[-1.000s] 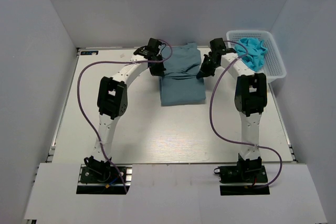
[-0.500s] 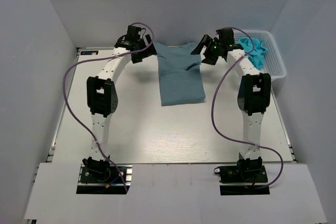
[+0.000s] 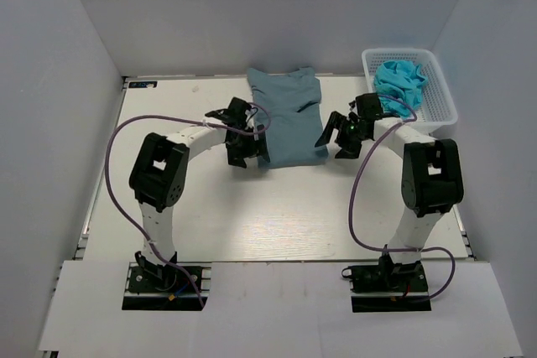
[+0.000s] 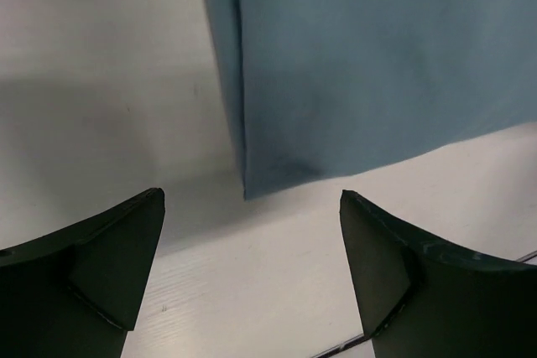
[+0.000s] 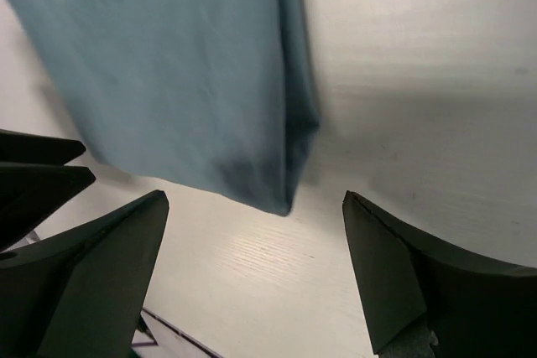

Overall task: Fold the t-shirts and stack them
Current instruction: Fold the folded rectangular tshirt in 1/3 of the way, then grab one side of the 2/3 rectangular tshirt with both arms, then fold the long partially folded tshirt into a neat square

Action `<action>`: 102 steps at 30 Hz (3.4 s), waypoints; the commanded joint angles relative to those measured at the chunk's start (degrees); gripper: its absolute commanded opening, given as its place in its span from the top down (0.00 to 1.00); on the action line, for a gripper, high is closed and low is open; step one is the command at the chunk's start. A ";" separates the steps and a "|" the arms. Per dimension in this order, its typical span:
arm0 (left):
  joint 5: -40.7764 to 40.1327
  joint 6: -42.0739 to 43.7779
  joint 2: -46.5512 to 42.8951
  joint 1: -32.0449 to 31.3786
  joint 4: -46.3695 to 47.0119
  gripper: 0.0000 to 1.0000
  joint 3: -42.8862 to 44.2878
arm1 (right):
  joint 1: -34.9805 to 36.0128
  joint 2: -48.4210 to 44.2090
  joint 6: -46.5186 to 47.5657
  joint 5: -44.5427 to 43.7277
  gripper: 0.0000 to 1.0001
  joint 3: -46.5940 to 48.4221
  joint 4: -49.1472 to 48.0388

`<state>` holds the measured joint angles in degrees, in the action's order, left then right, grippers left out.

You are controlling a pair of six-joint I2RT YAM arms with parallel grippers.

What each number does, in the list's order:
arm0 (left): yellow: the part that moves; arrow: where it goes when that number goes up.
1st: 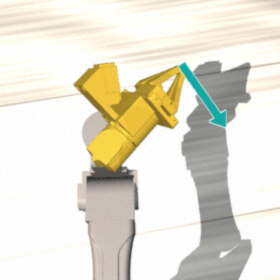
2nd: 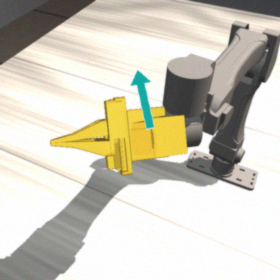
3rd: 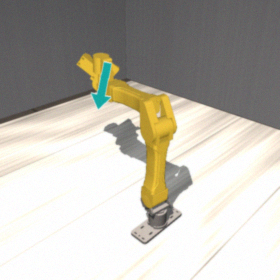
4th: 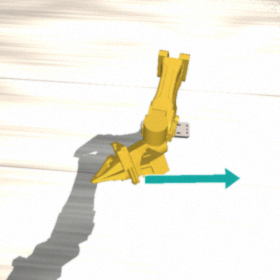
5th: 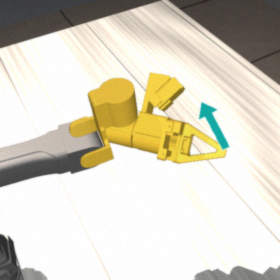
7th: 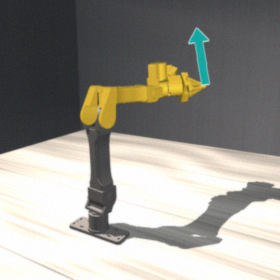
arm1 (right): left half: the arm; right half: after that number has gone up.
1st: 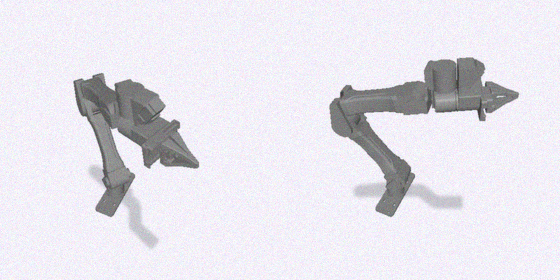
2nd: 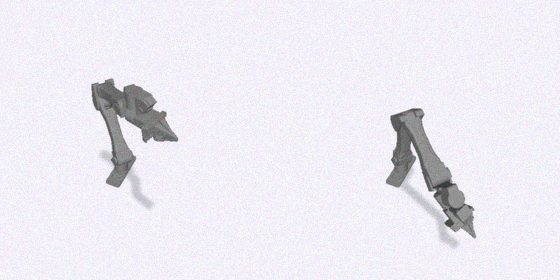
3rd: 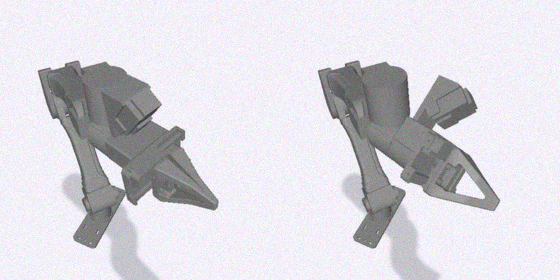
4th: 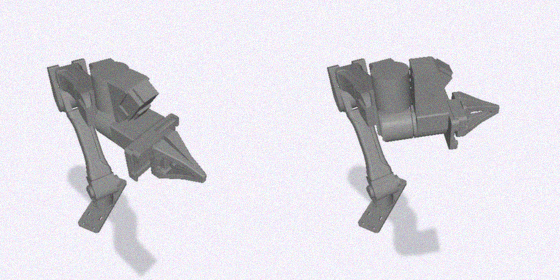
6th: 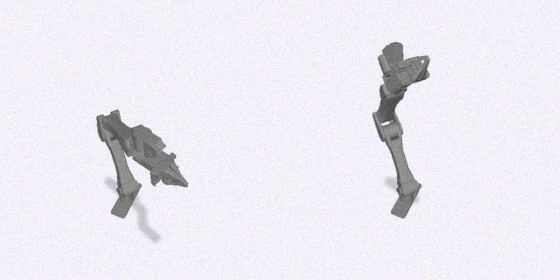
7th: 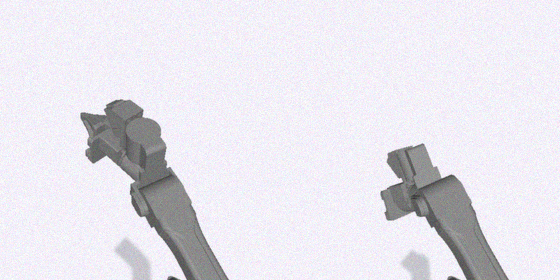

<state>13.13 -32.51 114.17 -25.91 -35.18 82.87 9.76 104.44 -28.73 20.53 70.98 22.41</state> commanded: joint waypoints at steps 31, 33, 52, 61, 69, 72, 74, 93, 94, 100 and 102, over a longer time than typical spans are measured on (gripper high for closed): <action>3.05 -3.35 -14.21 -7.57 4.09 1.00 -21.76 | 0.52 -14.69 3.67 1.44 1.00 -24.39 -2.12; 5.32 -3.35 -16.95 -8.18 1.70 1.00 -23.01 | 0.61 -21.11 4.64 1.18 1.00 -27.73 -0.01; -3.08 -4.67 -30.25 -9.86 -17.20 1.00 -0.79 | 0.61 -35.12 0.69 -3.21 1.00 -3.07 19.95; -13.30 -3.53 -15.14 -7.49 -24.76 1.00 19.86 | 0.08 -19.55 0.60 -2.61 1.00 13.30 17.58; -14.62 -3.52 -6.69 -2.32 -26.78 1.00 26.63 | -0.09 -3.31 2.10 2.14 1.00 25.86 16.35; -14.36 -3.00 -4.40 -0.38 -25.29 1.00 28.13 | 0.00 1.10 1.31 2.14 1.00 28.85 14.51; -12.87 -2.38 -1.42 0.16 -24.50 1.00 28.74 | 0.08 3.65 0.34 2.05 1.00 30.44 12.83; -1.89 -2.56 1.61 5.52 -7.75 0.00 19.98 | 1.40 9.83 -0.01 4.34 0.10 25.55 -8.78; -0.74 -2.56 0.80 5.00 -7.02 0.00 18.40 | 1.66 6.94 0.16 4.16 0.10 21.00 -9.49; 4.61 -3.78 -0.26 4.47 -2.47 0.00 9.09 | 2.81 1.20 5.35 5.30 0.10 8.13 -10.37; 6.73 -4.31 -0.26 4.47 0.19 0.00 7.66 | 2.98 2.16 5.97 7.66 0.10 6.46 -10.72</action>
<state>14.74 -35.92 117.51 -21.63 -40.99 92.95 12.19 105.58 -26.06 25.34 80.34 14.11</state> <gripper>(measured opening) 0.993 0.904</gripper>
